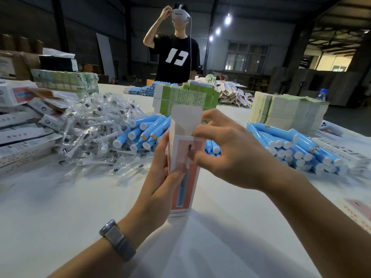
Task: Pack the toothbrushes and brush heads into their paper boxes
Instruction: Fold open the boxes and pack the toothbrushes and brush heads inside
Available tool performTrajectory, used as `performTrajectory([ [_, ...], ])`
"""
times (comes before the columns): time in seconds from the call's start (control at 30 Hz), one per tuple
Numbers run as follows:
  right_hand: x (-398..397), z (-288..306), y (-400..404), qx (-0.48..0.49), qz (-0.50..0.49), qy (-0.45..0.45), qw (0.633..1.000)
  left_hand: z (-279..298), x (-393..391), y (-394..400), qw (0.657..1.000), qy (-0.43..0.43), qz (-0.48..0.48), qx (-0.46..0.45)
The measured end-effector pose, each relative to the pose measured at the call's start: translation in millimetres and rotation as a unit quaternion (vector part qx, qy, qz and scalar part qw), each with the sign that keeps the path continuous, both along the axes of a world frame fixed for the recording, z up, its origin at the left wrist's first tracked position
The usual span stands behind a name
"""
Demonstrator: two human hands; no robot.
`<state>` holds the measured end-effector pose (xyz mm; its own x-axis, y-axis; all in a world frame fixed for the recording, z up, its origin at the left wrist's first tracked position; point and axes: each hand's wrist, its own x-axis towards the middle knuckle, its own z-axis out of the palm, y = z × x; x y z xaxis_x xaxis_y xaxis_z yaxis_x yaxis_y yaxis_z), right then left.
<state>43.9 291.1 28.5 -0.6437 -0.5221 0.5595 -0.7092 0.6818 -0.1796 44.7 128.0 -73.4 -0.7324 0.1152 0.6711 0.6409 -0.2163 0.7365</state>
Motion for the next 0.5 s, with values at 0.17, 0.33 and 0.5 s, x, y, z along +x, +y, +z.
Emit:
performTrajectory([
  [0.17, -1.7, -14.0, -6.1, -0.134, 0.098, -0.038, 0.985, 2.8, -2.5, -1.8, 0.997, 0.028, 0.078, -0.005],
  [0.33, -5.3, -25.0, -12.6, -0.291, 0.154, -0.134, 0.935, 1.8, -5.9, -1.8, 0.993, 0.064, 0.099, -0.004],
  [0.5, -8.6, -30.3, -10.0, -0.356, 0.18, -0.174, 0.9, 6.5, -0.4, 1.3, 0.998, 0.042, 0.04, 0.014],
])
